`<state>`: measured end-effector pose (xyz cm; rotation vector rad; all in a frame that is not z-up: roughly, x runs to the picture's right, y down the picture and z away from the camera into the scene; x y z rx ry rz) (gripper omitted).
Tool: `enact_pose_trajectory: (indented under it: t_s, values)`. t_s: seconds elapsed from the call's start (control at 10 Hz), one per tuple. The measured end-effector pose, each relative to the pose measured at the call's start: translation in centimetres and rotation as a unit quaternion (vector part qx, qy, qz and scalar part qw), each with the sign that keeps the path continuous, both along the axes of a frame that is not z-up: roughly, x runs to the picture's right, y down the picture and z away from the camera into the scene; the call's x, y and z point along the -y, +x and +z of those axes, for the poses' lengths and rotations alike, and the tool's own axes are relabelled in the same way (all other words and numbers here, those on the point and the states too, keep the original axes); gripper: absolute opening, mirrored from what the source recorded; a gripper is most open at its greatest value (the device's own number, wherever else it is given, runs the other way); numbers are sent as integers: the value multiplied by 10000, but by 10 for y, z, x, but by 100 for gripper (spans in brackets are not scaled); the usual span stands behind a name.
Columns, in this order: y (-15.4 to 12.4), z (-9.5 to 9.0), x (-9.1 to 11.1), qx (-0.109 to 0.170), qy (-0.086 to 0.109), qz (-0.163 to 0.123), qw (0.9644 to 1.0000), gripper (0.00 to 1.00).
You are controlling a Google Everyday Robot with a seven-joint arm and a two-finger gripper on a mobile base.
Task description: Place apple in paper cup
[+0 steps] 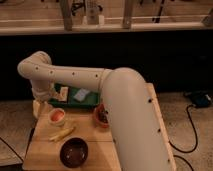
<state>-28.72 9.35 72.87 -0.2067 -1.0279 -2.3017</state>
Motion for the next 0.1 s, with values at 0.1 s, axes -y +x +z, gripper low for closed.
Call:
enact_pose_trajectory:
  t_s: [0.1]
  values:
    - [0, 0, 0, 0, 0, 0, 10000, 80]
